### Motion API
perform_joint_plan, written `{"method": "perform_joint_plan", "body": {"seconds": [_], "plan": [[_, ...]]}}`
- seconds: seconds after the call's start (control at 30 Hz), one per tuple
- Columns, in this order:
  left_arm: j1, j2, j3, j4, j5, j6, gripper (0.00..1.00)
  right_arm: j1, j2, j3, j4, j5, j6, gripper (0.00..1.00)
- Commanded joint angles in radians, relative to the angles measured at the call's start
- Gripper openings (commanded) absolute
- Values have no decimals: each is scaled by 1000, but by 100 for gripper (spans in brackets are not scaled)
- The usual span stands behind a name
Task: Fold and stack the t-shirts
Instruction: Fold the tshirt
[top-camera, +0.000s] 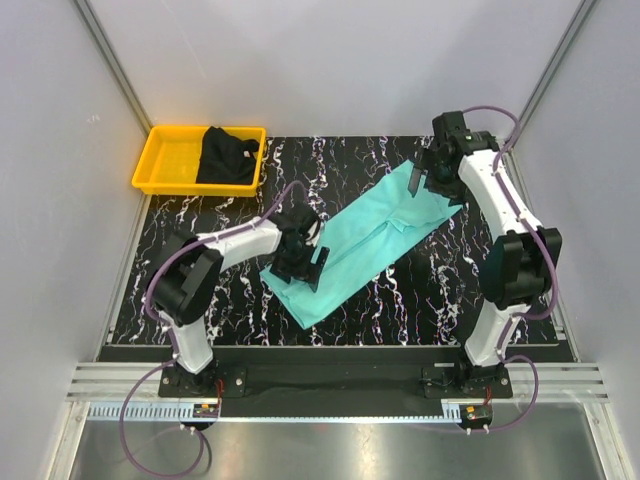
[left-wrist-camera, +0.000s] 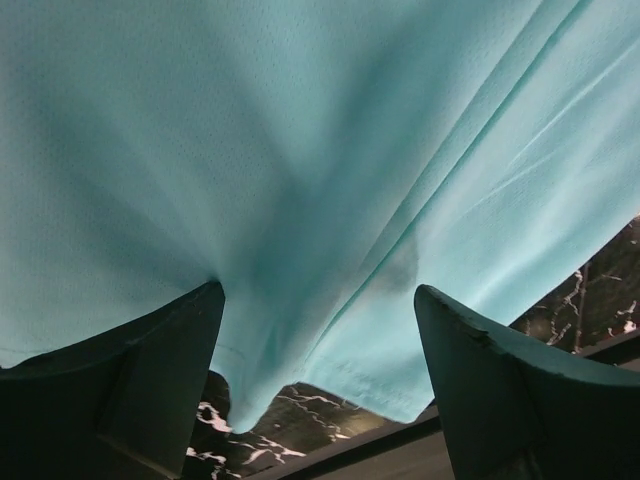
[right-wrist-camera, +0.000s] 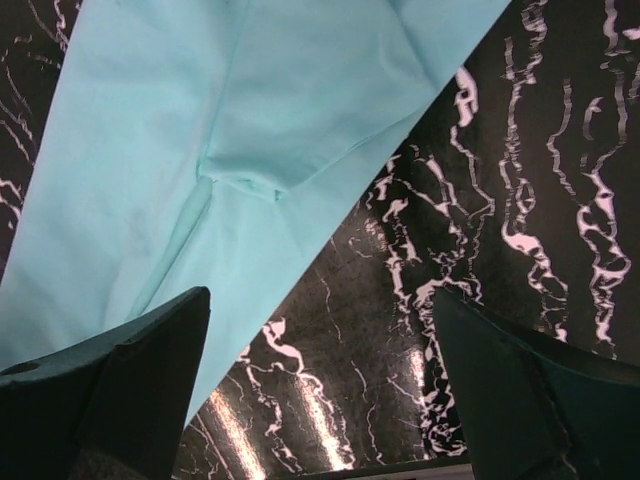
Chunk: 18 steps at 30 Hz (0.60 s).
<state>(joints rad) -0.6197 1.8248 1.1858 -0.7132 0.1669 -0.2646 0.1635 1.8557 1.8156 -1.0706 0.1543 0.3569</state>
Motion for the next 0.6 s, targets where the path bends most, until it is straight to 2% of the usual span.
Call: {"method": "perform_joint_plan", "body": {"seconds": [0.0, 0.13, 0.3, 0.33, 0.43, 0.57], "plan": [[-60, -21, -93, 37, 45, -114, 84, 2, 22, -45, 53, -119, -27, 100], [-133, -65, -153, 131, 149, -232, 84, 4, 86, -35, 142, -211, -19, 100], [-236, -79, -137, 231, 255, -361, 84, 21, 252, 92, 176, -179, -10, 100], [-264, -73, -132, 289, 328, -376, 86, 25, 276, 111, 176, -164, -19, 100], [-278, -82, -92, 322, 393, -413, 86, 31, 377, 160, 170, -135, -32, 100], [-246, -166, -65, 302, 419, -380, 88, 31, 441, 178, 173, -119, -50, 100]]}}
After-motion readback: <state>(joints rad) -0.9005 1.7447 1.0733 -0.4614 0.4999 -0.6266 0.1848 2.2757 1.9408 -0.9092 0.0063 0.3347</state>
